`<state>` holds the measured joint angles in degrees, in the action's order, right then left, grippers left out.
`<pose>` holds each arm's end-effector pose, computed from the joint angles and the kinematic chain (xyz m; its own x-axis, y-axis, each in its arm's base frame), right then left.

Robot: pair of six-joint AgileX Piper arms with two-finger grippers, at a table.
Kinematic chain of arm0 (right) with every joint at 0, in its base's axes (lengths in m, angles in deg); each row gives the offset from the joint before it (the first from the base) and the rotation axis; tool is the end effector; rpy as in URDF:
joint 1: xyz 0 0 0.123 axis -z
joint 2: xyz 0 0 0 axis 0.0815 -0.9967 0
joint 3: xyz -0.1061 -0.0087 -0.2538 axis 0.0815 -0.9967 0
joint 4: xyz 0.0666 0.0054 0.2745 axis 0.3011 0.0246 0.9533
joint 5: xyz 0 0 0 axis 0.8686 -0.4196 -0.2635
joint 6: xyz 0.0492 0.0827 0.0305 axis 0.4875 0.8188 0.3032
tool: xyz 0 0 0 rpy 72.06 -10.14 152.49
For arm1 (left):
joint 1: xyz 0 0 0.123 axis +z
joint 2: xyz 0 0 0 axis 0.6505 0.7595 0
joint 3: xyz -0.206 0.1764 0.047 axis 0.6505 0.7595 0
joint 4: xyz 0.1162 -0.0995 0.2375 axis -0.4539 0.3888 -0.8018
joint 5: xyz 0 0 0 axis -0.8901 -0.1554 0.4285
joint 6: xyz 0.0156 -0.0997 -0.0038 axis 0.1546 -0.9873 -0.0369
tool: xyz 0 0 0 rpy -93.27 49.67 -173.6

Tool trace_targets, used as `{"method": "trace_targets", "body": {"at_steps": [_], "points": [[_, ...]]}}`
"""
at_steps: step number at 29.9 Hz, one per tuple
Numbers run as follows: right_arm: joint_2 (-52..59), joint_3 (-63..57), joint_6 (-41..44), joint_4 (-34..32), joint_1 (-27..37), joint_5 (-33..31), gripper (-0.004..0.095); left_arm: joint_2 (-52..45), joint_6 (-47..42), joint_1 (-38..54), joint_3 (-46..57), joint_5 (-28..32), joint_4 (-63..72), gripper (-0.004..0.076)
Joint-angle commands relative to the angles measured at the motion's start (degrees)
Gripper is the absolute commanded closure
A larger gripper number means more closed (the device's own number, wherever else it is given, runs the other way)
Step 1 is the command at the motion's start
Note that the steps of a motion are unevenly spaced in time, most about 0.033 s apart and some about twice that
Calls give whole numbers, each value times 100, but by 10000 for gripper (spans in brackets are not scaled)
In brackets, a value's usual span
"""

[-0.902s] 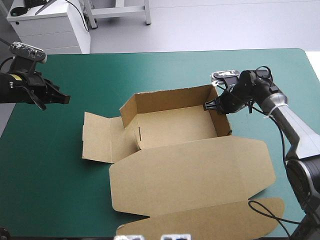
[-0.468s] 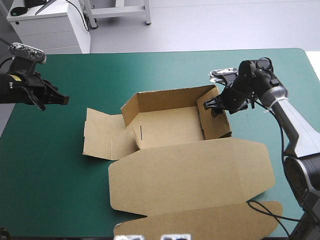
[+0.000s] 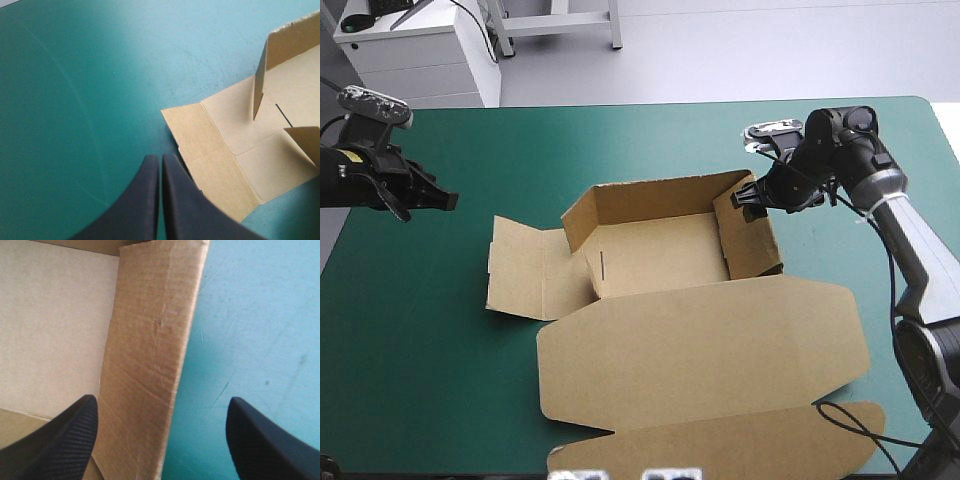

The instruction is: Fold the box

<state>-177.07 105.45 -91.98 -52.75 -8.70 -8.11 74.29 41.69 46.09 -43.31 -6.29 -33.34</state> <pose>0.3949 0.1074 0.3110 -0.8884 -0.2960 -0.3509 -0.3481 0.9327 0.0944 0.2914 0.0074 0.4477 -0.6712 0.3151 -0.6710 0.3255 0.9385 0.1151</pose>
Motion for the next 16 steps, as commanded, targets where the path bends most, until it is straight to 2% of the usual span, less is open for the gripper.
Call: {"method": "trace_targets", "body": {"at_steps": [1,12,16], "points": [[86,153,-1,-7,11,-52,241,-162,-6,-5,-178,234,87,717],[-599,153,112,4,-1,-52,253,-152,-6,-5,-178,214,87,717],[-755,153,127,12,-1,-52,296,-152,-6,-5,-178,210,87,717]]}}
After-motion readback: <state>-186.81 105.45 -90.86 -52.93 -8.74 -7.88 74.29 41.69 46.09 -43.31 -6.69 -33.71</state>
